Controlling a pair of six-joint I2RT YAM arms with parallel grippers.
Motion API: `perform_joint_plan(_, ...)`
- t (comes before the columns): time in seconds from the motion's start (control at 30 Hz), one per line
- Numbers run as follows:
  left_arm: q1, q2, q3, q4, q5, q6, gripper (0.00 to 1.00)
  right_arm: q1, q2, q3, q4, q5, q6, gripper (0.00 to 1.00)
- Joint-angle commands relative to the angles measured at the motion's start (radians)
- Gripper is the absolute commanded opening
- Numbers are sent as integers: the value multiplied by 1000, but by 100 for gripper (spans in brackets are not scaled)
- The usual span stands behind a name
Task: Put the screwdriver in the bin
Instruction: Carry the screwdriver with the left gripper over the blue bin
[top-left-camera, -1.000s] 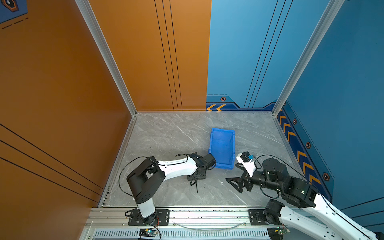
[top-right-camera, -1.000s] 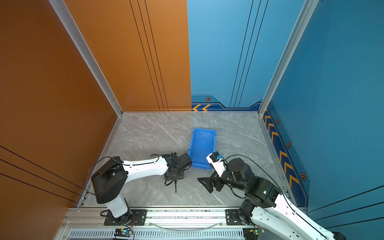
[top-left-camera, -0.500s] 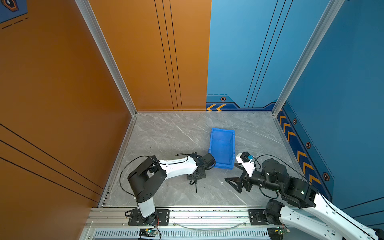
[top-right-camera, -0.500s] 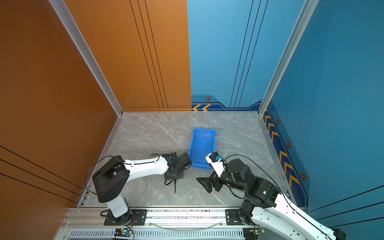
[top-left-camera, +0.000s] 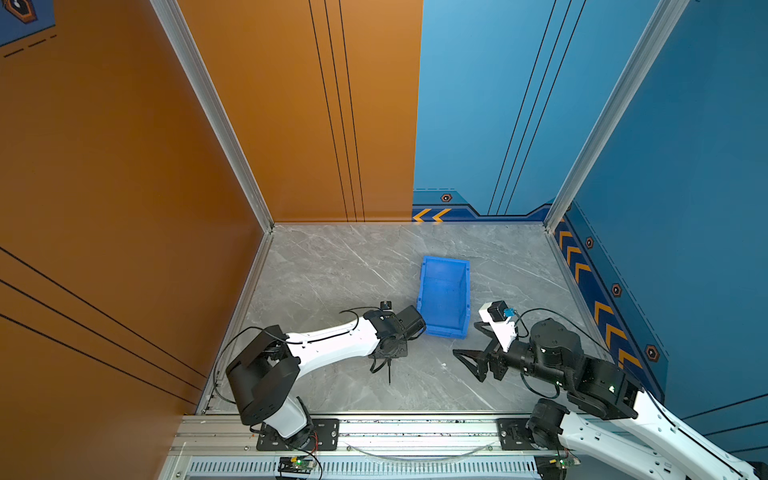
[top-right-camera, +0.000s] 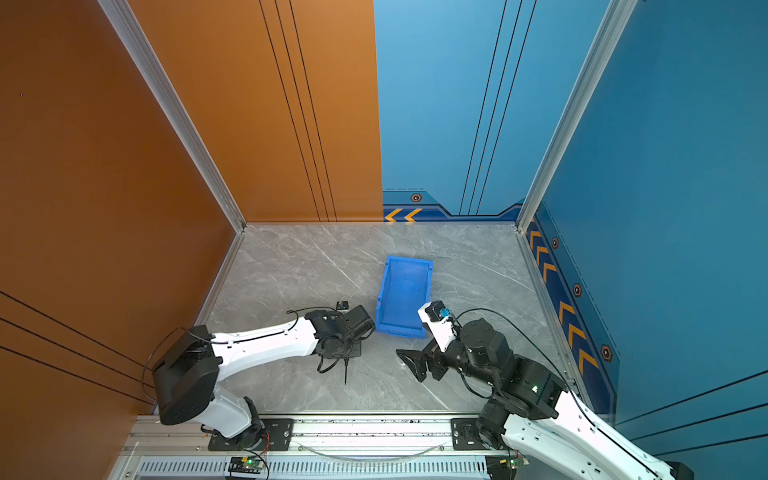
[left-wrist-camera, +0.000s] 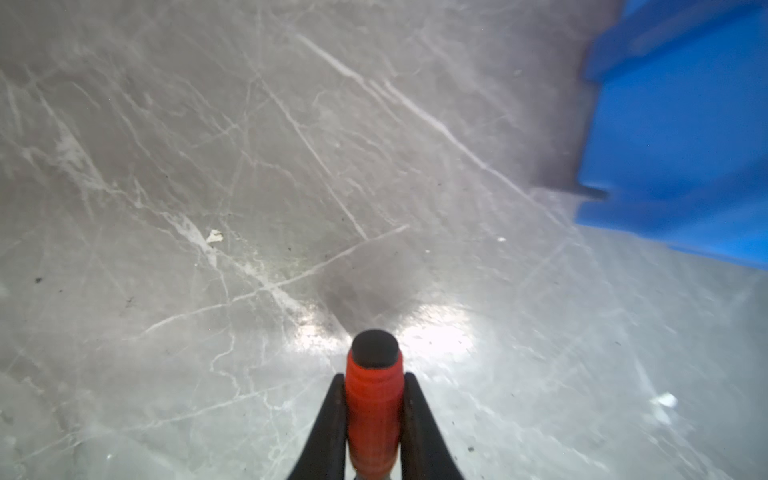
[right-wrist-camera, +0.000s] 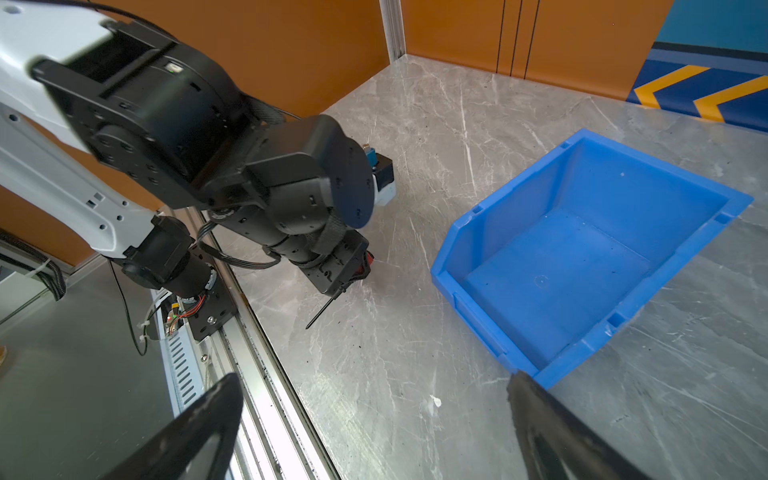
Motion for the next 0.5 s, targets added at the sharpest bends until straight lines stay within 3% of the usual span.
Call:
perform_joint_plan(0.0, -25, -26, 94, -24, -38, 91, 4, -8, -24, 13, -11, 50, 13, 100)
perform_joint_plan(0.23, -21, 106, 392, -32, -42, 202, 5, -55, -70, 28, -97, 76, 17, 100)
perform_joint_plan(0.47, 18, 393, 741, -33, -6, 258, 5, -67, -159, 9, -151, 218, 89, 100)
